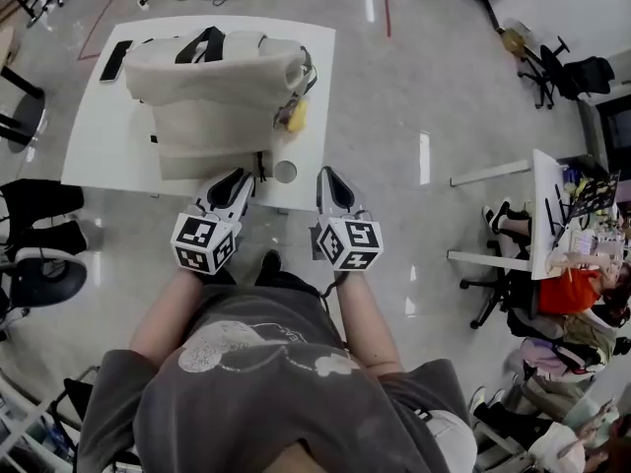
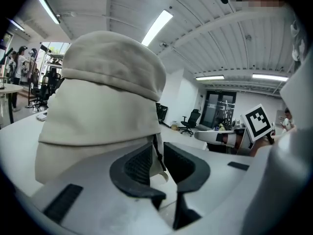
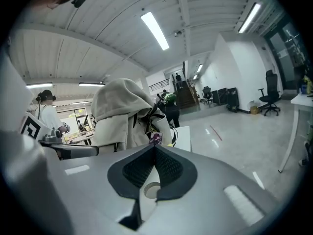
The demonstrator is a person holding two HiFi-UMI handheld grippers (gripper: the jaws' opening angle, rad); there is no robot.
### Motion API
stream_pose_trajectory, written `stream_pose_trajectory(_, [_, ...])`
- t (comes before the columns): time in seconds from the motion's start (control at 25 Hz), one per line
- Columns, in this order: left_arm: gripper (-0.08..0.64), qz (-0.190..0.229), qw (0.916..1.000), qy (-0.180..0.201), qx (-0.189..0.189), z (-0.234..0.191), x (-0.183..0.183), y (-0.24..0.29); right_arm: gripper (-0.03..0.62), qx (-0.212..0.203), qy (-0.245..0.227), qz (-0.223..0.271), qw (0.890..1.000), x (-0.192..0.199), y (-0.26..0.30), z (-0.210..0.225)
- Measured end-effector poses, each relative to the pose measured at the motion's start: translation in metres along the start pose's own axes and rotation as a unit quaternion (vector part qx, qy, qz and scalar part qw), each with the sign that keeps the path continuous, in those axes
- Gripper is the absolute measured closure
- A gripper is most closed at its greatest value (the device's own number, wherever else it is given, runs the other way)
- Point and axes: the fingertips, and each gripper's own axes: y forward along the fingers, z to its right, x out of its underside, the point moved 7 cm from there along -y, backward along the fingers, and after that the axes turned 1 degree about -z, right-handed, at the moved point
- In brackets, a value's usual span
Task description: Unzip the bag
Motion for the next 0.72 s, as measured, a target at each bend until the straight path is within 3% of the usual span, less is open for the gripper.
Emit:
stream_pose_trajectory(0.2, [0.419,-0.018,0.9994,-0.026,-0.014,0.008,0.013,0.011,0.592,-0.032,0.001,-0.012,0.999,0.001,0.012,0.004])
stream_pose_trajectory(0.4, [0.411,-0.013,0.9988,-0.027,-0.039,0.012,0.011,0.023,0.592,-0.051,-0.011,-0.027,0.998,0.003,0.02,0.001])
stream_pose_trajectory(0.72, [0.416,-0.022,0.995,-0.048,-0.084,0.007,0.02,0.043,0.592,-0.047,-0.019,-0.033,0.998,0.005,0.019,0.018])
